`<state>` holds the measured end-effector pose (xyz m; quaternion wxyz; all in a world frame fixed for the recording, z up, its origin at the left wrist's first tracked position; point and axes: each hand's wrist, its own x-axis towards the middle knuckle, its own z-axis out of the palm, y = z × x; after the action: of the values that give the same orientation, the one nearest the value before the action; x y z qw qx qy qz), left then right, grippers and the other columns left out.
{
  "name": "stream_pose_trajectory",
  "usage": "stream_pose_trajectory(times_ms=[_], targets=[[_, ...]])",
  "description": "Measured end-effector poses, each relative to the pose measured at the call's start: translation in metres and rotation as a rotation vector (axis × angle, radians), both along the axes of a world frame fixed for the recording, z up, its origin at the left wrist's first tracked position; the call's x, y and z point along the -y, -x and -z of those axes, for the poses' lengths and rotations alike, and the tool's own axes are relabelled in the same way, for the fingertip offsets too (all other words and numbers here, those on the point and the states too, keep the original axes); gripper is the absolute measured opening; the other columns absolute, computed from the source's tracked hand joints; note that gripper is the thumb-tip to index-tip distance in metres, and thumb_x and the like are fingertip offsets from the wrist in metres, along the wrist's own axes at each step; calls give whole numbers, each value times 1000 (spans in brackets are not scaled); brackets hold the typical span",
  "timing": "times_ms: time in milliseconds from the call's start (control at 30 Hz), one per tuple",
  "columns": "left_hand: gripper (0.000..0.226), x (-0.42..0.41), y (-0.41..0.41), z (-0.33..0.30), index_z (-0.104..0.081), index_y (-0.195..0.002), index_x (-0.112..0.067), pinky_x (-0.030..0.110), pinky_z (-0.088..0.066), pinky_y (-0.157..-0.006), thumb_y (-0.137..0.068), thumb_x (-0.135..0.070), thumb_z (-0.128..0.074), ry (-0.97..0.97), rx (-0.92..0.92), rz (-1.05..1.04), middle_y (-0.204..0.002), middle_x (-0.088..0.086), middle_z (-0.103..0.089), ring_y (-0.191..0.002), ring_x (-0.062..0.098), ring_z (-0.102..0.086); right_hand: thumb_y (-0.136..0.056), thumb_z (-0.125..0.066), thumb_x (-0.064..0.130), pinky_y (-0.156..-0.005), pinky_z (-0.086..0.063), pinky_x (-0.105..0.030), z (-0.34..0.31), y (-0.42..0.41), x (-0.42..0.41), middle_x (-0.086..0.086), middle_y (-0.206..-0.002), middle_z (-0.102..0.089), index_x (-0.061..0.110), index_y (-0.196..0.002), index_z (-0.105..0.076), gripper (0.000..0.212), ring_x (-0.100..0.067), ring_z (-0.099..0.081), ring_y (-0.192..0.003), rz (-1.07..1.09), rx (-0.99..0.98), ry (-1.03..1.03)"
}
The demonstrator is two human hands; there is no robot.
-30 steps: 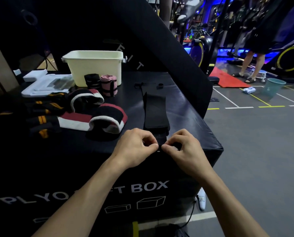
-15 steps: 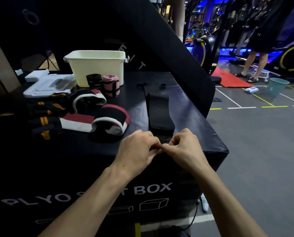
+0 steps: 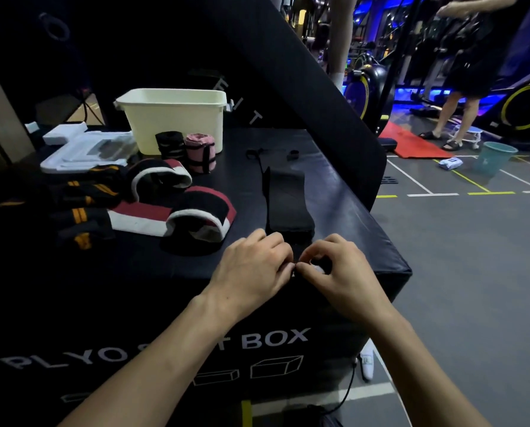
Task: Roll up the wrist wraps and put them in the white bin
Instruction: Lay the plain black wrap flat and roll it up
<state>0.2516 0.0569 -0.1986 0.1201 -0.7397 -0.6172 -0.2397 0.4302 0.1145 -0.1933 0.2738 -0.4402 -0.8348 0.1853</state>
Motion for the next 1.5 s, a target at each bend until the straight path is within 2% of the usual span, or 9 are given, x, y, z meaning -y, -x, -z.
stream_pose_trajectory(times_ms=[167,300,400,533,733,933,1067,1300,1500], targets=[[22,-2,-3,-4,-63,-98,-25,34,-45,-83,-99,-44,-51,141,85,-41,-99,-9,-59,-98,16,-51,-91,-69,37,-83,-48,-36,2,4,-1,12,-92,-55,26,-87,-71,12,-16,-51,-93,6,29,-101],[24,-6,-10,-15,-65,-95,-29,36,-41,-93,-99,-48,-51,301,187,-145,-99,-9,-63,-105,17,-53,-92,-66,39,-84,-41,-31,-5,7,-5,8,-95,-51,23,-86,-73,18,-20,-49,-99,36,104,4],[28,-10,-13,-23,-71,-82,-26,35,-43,-81,-93,-49,-60,378,318,-232,-88,-5,-71,-98,18,-62,-89,-66,40,-82,-39,-32,-12,11,-7,2,-97,-53,24,-73,-72,24,-24,-49,-100,89,143,85],[20,-8,-13,-28,-74,-79,-29,29,-43,-67,-86,-46,-67,375,426,-281,-76,-7,-71,-85,14,-68,-73,-61,42,-62,-37,-31,-13,19,-15,-4,-72,-51,23,-45,-56,33,-33,-56,-83,139,118,160],[15,-1,-15,-26,-71,-88,-34,27,-45,-67,-86,-48,-68,255,376,-275,-82,-15,-68,-84,6,-64,-71,-64,37,-59,-40,-29,-15,21,-21,-5,-68,-60,10,-50,-58,35,-35,-61,-83,150,137,207],[20,8,-6,-19,-69,-109,-40,24,-41,-70,-95,-53,-64,156,131,-126,-103,-16,-60,-98,6,-52,-76,-75,36,-59,-49,-36,-20,19,-18,-8,-61,-66,4,-60,-64,37,-27,-64,-70,142,109,189],[20,6,-7,-15,-68,-110,-35,24,-38,-68,-98,-49,-59,111,33,-103,-106,-14,-60,-100,9,-51,-78,-80,39,-54,-41,-28,-19,17,-15,-1,-66,-64,9,-66,-63,36,-18,-61,-67,148,85,83],[19,0,-6,-5,-65,-99,-26,34,-51,-65,-99,-41,-55,44,-42,-99,-99,-11,-60,-92,17,-53,-84,-80,37,-79,-53,-35,1,-2,-8,12,-88,-61,28,-88,-74,11,-13,-60,-87,-19,-19,-97],[25,-2,-12,-11,-60,-110,-26,38,-44,-90,-107,-41,-41,214,65,-153,-112,-7,-57,-109,19,-49,-92,-68,42,-77,-48,-39,-1,2,-4,12,-88,-55,28,-86,-69,16,-15,-53,-90,26,56,-157]])
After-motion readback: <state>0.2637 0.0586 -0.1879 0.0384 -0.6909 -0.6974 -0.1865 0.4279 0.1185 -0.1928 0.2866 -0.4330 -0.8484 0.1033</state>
